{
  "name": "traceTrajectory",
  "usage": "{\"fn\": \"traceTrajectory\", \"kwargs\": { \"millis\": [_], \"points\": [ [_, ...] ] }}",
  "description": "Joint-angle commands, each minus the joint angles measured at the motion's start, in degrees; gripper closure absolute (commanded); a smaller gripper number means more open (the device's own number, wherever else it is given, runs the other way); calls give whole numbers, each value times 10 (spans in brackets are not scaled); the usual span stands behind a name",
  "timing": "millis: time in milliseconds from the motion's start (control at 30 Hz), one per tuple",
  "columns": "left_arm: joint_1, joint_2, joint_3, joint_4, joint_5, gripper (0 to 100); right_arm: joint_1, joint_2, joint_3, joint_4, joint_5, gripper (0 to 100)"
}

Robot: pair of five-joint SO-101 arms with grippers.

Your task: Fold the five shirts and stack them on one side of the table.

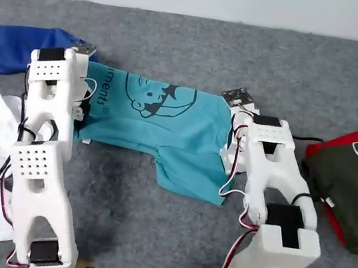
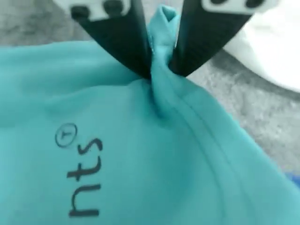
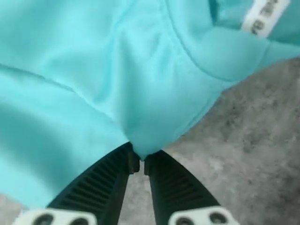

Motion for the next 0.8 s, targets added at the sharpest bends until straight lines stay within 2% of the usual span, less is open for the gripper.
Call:
{"fn": "traceTrajectory", "kwargs": {
  "millis": [0,167,333,533,767],
  "points": [
    [0,-53,30,13,1,987,20,-45,-10,38,8,988],
    [1,-95,73,13,-13,987,40,-80,-9,114,43,988],
    [1,-160,128,13,-38,987,40,-129,-8,168,44,988],
    [0,-213,159,12,-57,987,40,-188,-7,177,44,988],
    [1,-194,159,12,-55,987,38,-160,-6,175,44,988]
  ]
}}
